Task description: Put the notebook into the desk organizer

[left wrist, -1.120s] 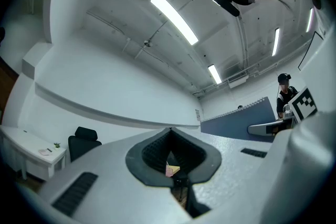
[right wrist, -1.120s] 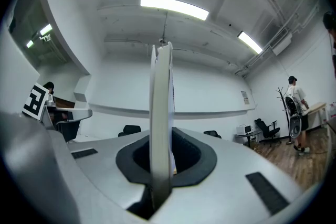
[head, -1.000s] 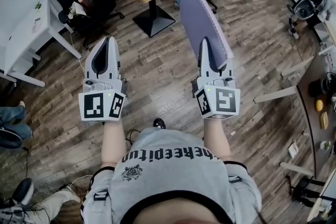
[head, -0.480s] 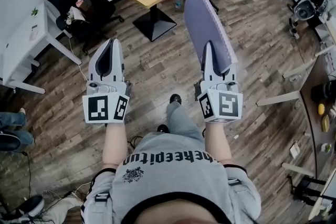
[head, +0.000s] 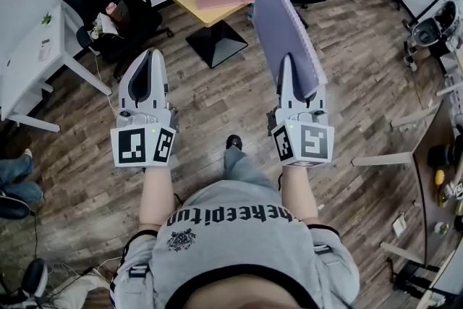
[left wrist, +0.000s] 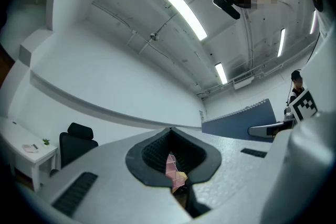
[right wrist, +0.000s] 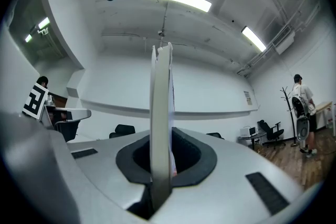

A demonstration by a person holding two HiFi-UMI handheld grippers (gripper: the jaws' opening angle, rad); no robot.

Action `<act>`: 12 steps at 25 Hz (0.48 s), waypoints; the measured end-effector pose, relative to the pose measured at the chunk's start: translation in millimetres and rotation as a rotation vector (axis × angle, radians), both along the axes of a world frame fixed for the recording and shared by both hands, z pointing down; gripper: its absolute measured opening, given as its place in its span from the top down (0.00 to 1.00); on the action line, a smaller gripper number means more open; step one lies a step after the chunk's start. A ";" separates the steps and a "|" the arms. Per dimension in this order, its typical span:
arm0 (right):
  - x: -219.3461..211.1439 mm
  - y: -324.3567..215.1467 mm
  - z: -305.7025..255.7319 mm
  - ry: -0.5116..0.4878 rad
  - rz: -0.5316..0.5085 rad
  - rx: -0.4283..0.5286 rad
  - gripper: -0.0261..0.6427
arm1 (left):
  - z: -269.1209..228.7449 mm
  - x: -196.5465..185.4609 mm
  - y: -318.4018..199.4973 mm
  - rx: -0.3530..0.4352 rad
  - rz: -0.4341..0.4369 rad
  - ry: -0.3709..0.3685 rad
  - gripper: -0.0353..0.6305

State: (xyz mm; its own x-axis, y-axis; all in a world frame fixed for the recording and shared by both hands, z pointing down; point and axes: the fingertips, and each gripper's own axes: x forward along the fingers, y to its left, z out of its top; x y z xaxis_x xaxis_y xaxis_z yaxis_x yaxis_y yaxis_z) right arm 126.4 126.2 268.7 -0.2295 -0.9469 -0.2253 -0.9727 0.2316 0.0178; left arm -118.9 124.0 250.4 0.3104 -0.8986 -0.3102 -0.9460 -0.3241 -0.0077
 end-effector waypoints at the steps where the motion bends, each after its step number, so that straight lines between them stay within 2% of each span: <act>1: 0.3 -11.9 -2.6 0.002 -0.007 0.002 0.91 | -2.4 1.5 -10.9 0.001 -0.002 0.002 0.94; 12: 19.4 -125.8 -18.5 -0.001 -0.081 0.031 0.91 | -15.5 27.4 -111.3 0.017 -0.040 0.005 0.94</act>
State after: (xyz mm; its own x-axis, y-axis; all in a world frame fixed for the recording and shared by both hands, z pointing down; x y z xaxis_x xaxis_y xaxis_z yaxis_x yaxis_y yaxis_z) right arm 145.8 0.4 250.2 -0.3051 -0.9176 -0.2547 -0.9507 0.3091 0.0254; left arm -91.5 12.8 234.9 0.2725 -0.9050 -0.3266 -0.9583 -0.2857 -0.0079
